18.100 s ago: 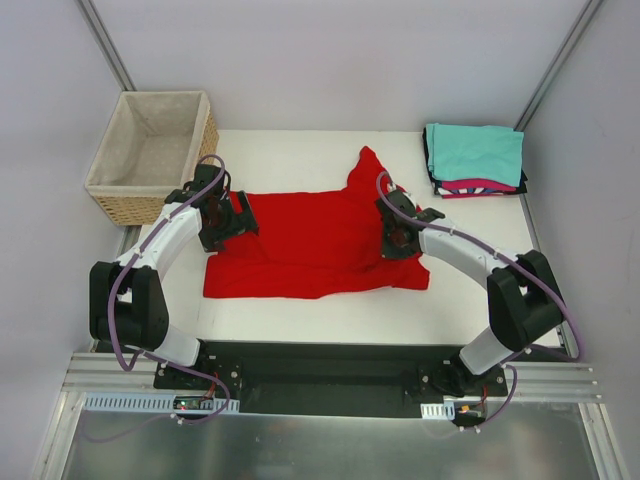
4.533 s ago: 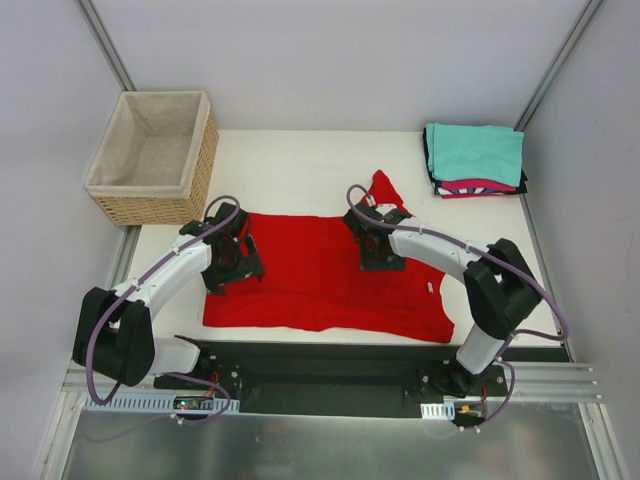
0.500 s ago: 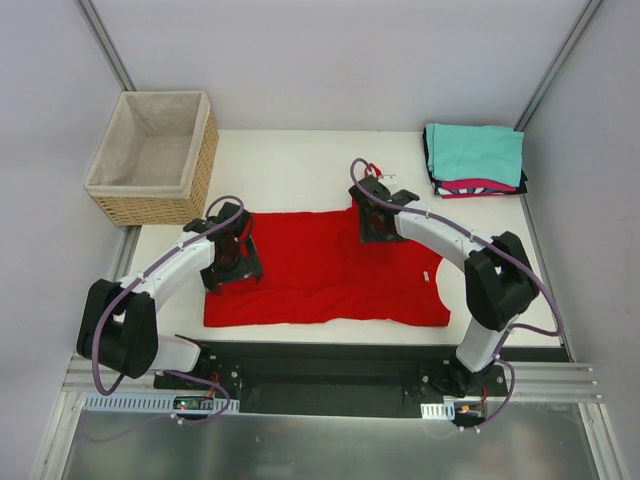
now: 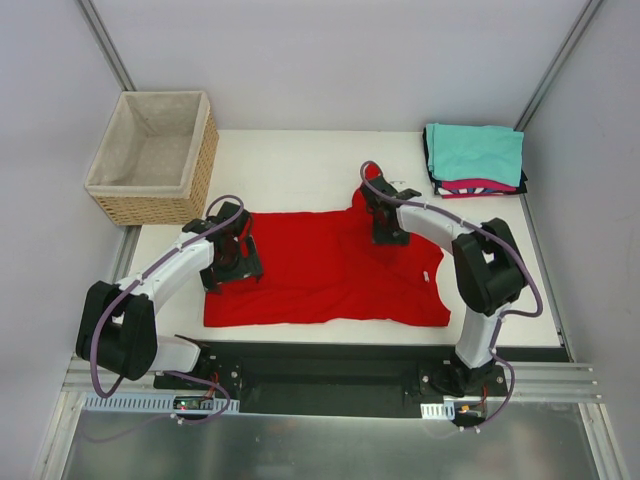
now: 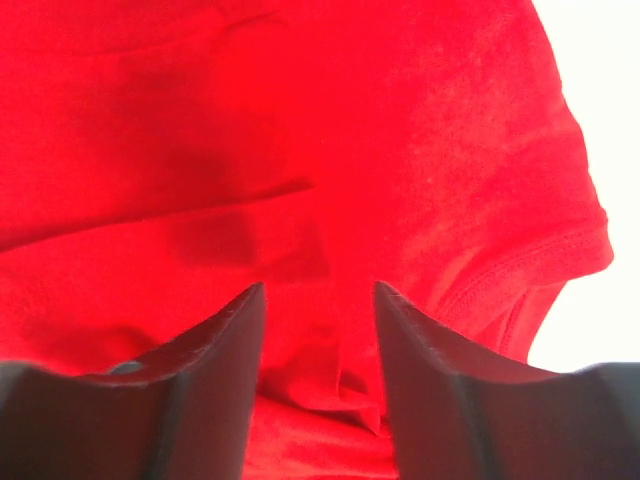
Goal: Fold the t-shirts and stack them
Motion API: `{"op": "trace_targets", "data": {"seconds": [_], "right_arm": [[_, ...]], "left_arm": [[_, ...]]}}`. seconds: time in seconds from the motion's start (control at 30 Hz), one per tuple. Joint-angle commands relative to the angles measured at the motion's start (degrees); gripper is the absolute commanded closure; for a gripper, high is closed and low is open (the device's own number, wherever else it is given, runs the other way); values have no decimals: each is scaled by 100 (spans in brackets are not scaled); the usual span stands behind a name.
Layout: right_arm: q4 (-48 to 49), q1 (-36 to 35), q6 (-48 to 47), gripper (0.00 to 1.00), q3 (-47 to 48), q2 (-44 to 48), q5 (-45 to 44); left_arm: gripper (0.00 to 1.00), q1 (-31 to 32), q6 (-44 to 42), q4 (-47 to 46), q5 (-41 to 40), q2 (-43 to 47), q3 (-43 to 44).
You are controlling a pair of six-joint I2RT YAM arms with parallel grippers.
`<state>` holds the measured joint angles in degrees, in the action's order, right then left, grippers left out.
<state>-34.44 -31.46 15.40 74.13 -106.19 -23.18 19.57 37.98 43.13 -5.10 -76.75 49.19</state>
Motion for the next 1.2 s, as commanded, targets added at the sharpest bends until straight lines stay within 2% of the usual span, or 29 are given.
{"op": "trace_targets", "data": {"seconds": [0.0,0.03,0.07,0.13,0.4,0.87,1.17], "right_arm": [[139,123,16,54,155,-112,156],[139,149,16,57,181,-112,191],[148,158,16,64,181,-130,200],[148,184,7,69,190,-174,209],[253,307,25,75,120,-227,314],[350,378,51,99,67,-314,490],[359,369,69,99,40,-218,472]], "left_arm": [[4,64,-89,55,-96,73,170],[4,64,-89,55,-96,55,179],[4,64,-89,55,-105,55,187],[4,64,-97,55,-114,37,205],[4,55,-89,63,-122,-7,196],[5,64,-62,72,-122,-15,188],[5,64,-62,81,-131,-7,214]]}}
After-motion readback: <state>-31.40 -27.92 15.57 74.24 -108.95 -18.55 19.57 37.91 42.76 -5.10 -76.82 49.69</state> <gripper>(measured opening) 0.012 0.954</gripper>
